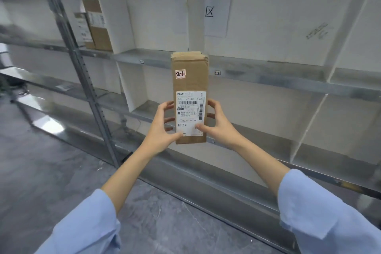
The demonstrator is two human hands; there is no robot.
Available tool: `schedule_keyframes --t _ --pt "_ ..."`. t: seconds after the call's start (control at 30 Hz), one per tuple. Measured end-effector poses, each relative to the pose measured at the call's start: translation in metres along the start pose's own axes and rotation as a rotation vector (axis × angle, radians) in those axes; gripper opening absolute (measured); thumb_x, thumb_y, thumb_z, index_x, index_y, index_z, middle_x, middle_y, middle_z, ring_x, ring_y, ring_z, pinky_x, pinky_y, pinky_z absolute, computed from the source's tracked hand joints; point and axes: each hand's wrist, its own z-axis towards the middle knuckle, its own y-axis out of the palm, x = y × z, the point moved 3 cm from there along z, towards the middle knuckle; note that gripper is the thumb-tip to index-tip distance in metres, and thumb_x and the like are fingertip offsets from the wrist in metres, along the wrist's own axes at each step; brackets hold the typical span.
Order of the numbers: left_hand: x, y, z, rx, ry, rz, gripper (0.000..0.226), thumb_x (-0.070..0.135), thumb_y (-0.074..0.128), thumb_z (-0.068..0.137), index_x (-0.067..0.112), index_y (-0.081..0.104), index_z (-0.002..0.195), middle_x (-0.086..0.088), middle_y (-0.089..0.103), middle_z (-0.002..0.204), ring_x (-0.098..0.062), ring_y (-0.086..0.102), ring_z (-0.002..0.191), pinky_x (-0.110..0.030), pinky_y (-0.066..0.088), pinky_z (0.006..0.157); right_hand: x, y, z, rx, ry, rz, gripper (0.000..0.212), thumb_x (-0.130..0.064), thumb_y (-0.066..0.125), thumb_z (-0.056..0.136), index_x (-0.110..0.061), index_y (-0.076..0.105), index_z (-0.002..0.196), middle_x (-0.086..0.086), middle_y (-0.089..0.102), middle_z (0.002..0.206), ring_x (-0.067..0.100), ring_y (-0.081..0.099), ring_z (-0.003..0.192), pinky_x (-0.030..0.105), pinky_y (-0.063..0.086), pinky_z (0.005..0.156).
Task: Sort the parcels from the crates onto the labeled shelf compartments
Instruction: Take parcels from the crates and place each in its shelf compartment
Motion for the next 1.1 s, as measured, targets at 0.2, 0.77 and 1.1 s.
schedule_keyframes --t 0.2,0.77,1.1 --pt "-0.052 -0.095 0.011 0.052 -0.022 0.095 0.093 0.014 0.079 0.079 0.055 0.018 0.136 0.027 0.037 0.140 0.000 0.053 0.117 -0.034 0.054 0.091 -0.018 0.089 0.073 -0.039 -0.009 0.025 0.068 -0.022 0.074 0.088 -0.033 0.026 0.134 -0.002 0.046 0.147 0.015 0.051 0.126 0.043 0.045 0.106" --pt "-0.220 -0.333 0.038 0.180 -0.138 0.165 0.092 0.006 0.074 0.079 0.037 0.021 0.147 0.027 0.040 0.137 0.002 0.051 0.120 -0.034 0.053 0.090 -0.052 0.353 0.259 -0.179 -0.046 0.050 0.087 -0.012 0.080 0.081 -0.017 0.028 0.150 -0.006 0.054 0.139 0.010 0.053 0.122 0.035 0.044 0.106" --pt "-0.325 -0.403 0.118 0.271 -0.211 0.110 0.086 0.002 0.073 0.080 0.042 0.023 0.137 0.019 0.046 0.135 -0.003 0.058 0.112 -0.027 0.056 0.084 -0.016 0.447 0.395 -0.223 -0.043 0.031 0.092 -0.023 0.079 0.083 -0.027 0.018 0.151 -0.007 0.057 0.139 0.015 0.056 0.124 0.041 0.045 0.106"
